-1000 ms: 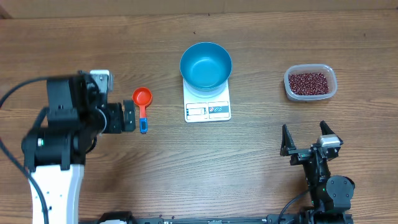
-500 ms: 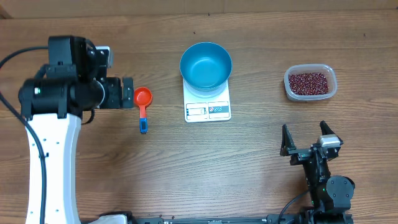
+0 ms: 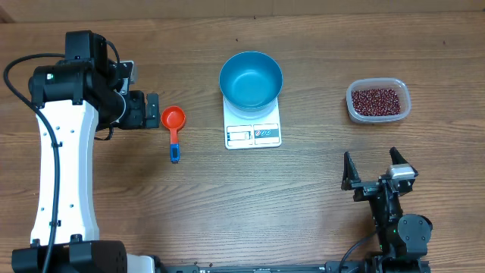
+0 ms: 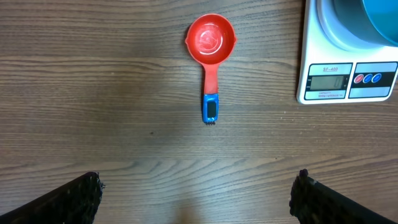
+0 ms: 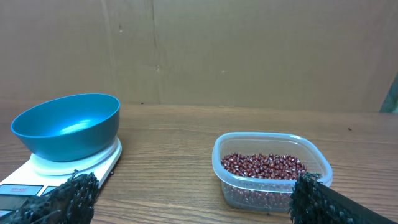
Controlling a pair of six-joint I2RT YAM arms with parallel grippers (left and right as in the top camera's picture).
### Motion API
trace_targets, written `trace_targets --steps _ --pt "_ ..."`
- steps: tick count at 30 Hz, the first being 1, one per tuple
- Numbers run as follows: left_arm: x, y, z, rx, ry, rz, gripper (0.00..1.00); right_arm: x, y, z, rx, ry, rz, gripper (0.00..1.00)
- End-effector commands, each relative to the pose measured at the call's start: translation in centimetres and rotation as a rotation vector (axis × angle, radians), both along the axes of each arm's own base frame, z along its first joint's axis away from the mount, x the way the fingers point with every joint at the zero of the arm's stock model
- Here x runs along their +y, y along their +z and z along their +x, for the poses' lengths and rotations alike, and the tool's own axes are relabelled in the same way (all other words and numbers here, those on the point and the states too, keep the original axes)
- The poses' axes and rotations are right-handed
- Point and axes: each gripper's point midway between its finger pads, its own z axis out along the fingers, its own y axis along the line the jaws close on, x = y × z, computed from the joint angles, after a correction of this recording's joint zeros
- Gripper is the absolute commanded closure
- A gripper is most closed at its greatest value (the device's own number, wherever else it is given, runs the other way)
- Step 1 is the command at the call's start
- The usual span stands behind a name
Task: Scoop item into bowl and weigh 150g on scale
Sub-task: 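Move the left gripper forward over the red scoop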
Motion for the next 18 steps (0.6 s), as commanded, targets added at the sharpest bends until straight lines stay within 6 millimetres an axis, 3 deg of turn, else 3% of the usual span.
trace_targets --steps 1,18 --pt "-0.1 0.8 0.8 -0.037 -0.019 -0.011 0.00 0.2 -0.2 0.0 -0.002 0.007 -0.002 0.00" --pt "-0.1 1.1 1.8 -0.079 -0.020 -0.010 0.00 0.2 -0.2 0.0 -0.002 0.007 -0.002 0.00"
